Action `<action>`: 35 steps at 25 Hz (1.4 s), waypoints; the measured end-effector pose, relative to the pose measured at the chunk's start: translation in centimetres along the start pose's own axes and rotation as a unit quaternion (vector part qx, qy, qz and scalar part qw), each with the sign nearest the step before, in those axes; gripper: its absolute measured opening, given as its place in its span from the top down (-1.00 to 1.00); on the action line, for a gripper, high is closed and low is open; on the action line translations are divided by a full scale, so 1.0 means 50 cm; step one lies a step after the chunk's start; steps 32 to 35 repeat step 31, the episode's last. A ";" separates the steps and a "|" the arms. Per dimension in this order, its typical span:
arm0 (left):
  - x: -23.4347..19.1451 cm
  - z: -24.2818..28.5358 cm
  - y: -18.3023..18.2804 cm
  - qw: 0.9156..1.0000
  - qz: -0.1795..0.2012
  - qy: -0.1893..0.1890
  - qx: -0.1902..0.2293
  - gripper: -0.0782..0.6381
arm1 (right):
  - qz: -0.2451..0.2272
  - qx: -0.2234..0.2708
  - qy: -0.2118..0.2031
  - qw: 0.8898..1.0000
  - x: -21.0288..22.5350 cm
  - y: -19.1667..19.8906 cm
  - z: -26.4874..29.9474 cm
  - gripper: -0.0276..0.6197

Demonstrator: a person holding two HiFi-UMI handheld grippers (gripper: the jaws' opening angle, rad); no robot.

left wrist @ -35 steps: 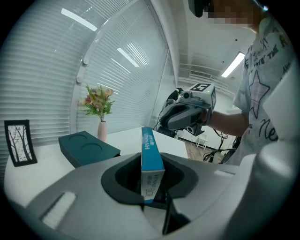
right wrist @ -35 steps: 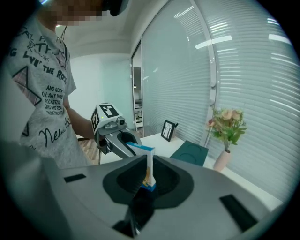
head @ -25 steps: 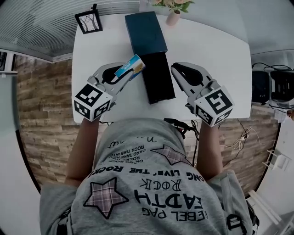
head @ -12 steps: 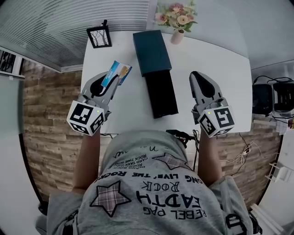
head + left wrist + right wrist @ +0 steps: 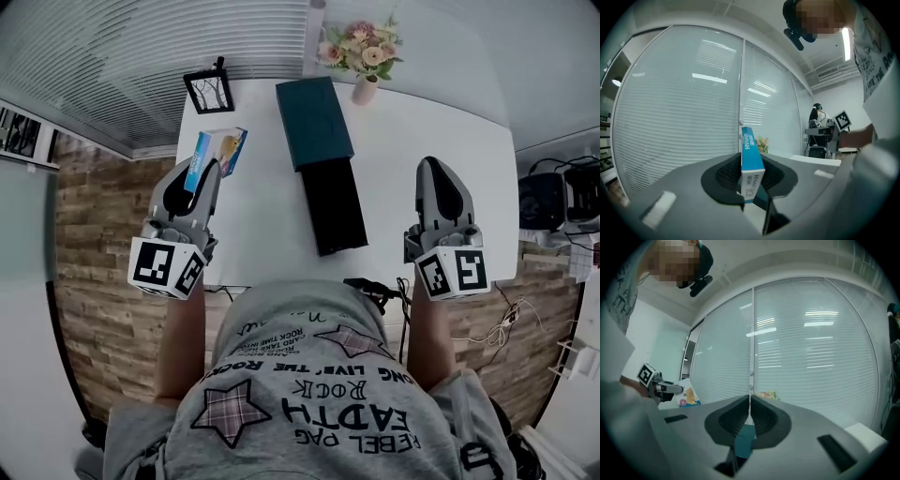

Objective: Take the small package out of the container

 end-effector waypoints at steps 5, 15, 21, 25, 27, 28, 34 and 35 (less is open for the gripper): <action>0.007 -0.002 -0.017 1.000 0.010 -0.004 0.017 0.53 | -0.013 -0.001 0.009 1.000 0.001 -0.011 0.001 0.87; 0.009 -0.007 -0.036 1.000 0.007 0.002 0.029 0.53 | 0.014 -0.013 -0.026 0.999 -0.012 -0.022 0.022 0.87; 0.008 -0.005 -0.037 0.999 0.013 -0.002 0.032 0.53 | 0.000 -0.013 -0.026 1.000 -0.009 -0.026 0.026 0.87; 0.011 -0.004 -0.031 0.999 0.015 0.000 0.029 0.53 | -0.008 -0.017 -0.027 0.999 -0.012 -0.022 0.028 0.87; 0.011 -0.001 -0.026 1.000 0.014 0.001 0.027 0.53 | -0.010 -0.019 -0.028 0.999 -0.012 -0.019 0.032 0.87; 0.010 0.000 -0.024 1.000 0.013 0.001 0.026 0.53 | -0.011 -0.020 -0.029 0.999 -0.013 -0.018 0.035 0.87; 0.006 0.002 -0.022 1.000 0.012 -0.001 0.026 0.53 | -0.013 -0.021 -0.032 0.999 -0.015 -0.017 0.041 0.87; 0.006 0.002 -0.022 1.000 0.012 -0.001 0.026 0.53 | -0.013 -0.021 -0.032 0.999 -0.015 -0.017 0.041 0.87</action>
Point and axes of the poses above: the fingertips, and each gripper's own axes: z forward along the fingers, x to its right, y out of its underside, the point moved 9 cm from there along -z, backward along the fingers, and after that the axes turned 13 degrees about -z, right-handed, at the moved point
